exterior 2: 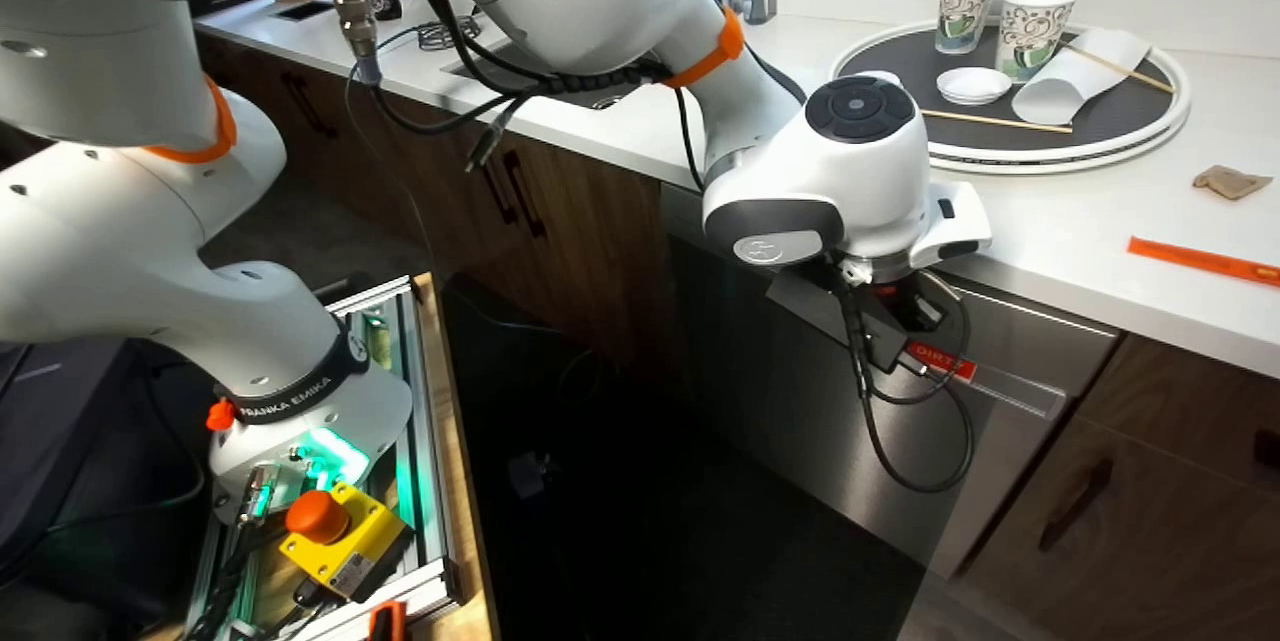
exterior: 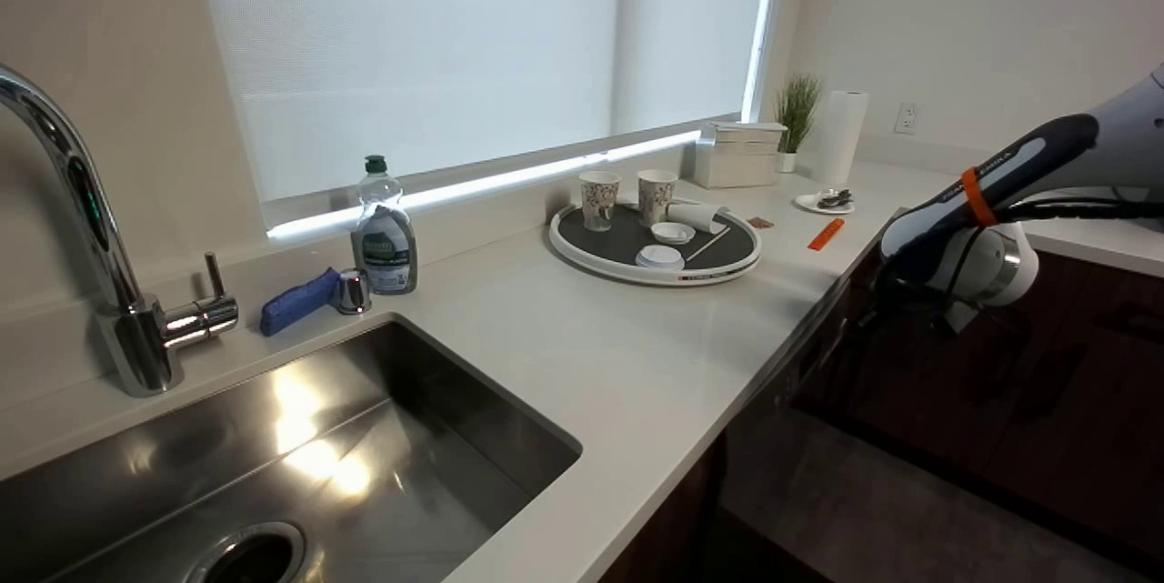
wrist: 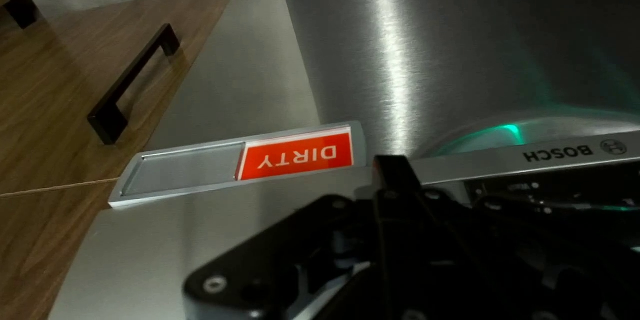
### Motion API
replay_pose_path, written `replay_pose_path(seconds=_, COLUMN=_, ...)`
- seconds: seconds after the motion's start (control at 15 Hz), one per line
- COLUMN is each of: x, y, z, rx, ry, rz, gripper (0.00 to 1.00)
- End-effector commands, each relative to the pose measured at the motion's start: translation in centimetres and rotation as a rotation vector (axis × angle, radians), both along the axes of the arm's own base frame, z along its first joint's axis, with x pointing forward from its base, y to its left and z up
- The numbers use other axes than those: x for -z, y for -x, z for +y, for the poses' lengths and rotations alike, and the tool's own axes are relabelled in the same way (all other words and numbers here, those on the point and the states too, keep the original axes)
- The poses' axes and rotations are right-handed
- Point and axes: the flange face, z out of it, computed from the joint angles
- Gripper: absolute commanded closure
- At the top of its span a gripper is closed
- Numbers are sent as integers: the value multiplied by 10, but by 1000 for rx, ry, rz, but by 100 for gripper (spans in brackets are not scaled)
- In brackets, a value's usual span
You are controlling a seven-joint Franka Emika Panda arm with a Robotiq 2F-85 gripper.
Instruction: Press the button on the object
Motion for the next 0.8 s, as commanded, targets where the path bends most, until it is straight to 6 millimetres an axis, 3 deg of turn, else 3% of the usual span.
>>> replay_pose_path(seconds=0.0, x=6, y=-9, z=-4, rx=-13, ry=0, rz=-33, gripper=100)
replay_pose_path(seconds=0.73, x=10, y=-19, z=-4, rx=-20, ry=-20, rz=-60, gripper=100)
